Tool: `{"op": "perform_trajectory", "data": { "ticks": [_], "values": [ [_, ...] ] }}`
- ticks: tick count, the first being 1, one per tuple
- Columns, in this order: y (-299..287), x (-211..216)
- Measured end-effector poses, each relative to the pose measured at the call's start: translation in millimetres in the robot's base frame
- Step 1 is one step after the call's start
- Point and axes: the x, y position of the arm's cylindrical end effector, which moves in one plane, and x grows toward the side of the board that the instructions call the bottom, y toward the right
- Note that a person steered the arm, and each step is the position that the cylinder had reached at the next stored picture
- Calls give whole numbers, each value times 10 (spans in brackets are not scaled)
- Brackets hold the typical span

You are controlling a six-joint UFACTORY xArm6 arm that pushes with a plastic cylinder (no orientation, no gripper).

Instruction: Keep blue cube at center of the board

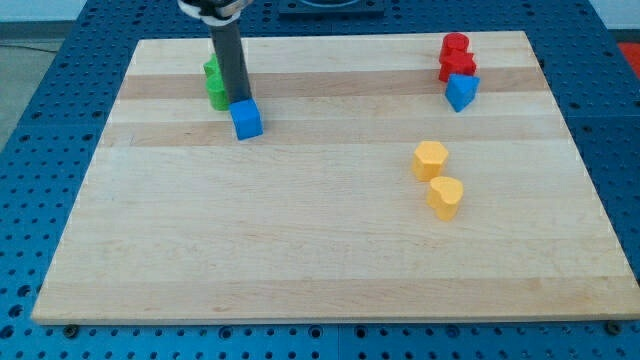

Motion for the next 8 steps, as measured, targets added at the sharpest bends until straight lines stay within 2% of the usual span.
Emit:
{"op": "perform_trajectory", "data": {
  "ticks": [3, 5, 6, 7, 8],
  "values": [
    [-205, 940],
    [29, 786],
    [43, 498],
    [319, 429],
    [664, 695]
  ]
}}
